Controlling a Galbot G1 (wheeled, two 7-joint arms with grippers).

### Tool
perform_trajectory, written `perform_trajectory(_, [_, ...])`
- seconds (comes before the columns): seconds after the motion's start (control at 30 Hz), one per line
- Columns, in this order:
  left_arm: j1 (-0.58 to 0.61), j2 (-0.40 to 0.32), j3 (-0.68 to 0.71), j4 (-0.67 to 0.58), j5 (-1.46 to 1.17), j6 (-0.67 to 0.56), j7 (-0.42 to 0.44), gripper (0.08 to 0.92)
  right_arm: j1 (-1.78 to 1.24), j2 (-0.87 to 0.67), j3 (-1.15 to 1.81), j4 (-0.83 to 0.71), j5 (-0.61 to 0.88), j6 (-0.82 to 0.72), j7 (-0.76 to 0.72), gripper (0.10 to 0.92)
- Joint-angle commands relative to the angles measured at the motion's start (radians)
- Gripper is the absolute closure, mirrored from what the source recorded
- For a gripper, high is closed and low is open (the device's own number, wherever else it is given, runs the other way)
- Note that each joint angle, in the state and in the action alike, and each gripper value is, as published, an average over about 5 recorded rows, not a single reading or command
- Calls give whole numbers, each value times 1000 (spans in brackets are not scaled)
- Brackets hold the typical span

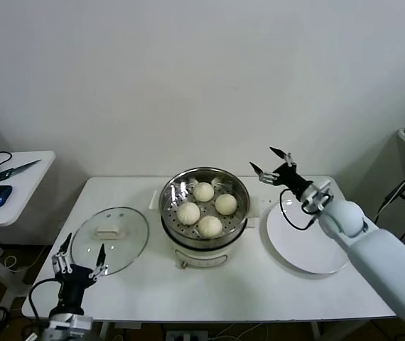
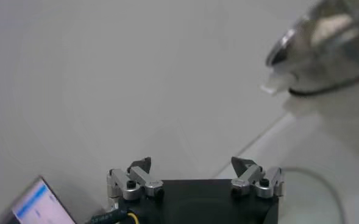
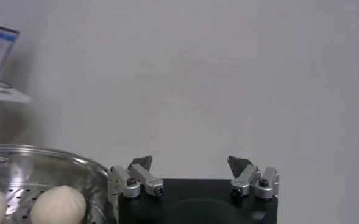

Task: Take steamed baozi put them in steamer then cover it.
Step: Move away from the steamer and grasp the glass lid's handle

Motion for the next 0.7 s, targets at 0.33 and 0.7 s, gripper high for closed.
perform_trajectory(0.33, [-190, 91, 34, 292, 797, -41, -44, 177, -511, 165, 488, 63, -173, -46, -13, 203])
perform_trajectory(0.7, [-405, 120, 51, 563, 807, -61, -96, 177, -537, 183, 509, 44, -200, -45, -25, 203])
